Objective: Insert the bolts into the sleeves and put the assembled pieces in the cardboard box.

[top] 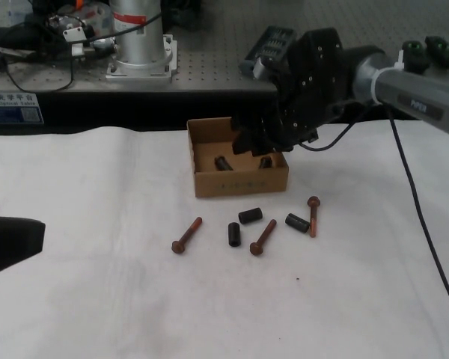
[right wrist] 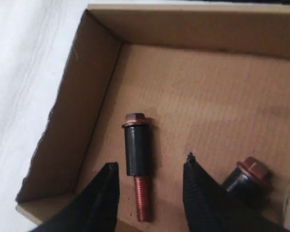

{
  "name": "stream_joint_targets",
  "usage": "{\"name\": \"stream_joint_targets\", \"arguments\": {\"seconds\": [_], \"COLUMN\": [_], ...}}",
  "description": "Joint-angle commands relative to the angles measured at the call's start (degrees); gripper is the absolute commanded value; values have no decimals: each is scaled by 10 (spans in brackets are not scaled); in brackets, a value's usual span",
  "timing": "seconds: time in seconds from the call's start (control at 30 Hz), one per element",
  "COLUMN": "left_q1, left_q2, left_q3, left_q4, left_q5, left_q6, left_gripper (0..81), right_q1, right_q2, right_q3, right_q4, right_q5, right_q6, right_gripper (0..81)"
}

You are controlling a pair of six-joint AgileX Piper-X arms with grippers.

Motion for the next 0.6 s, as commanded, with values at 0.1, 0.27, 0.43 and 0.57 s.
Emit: {"name": "stream_joint_targets", "arguments": {"seconds": [0.1,0.27,0.43,0.57], "left_q1": [2,2,2,2], "left_q2": [-3,-3,-3,-3], "left_q3": [-2,-2,-2,-2], "left_q4": [1,1,1,1], "left_q5": [-8,-46,-82,-82], "left_q6": [7,7,7,7], "left_gripper": [389,389,389,389], "right_q1": [-3,0,11,17], "right_q2": [-64,-122,-179,-233], "right_q3": [-8,-8,-5,52], "right_q4": [68,190,313,334], "right_q5": [-1,40,152,157], "right_q6": [-24,-63,-137,-142], "right_gripper": [323,323,323,323]}}
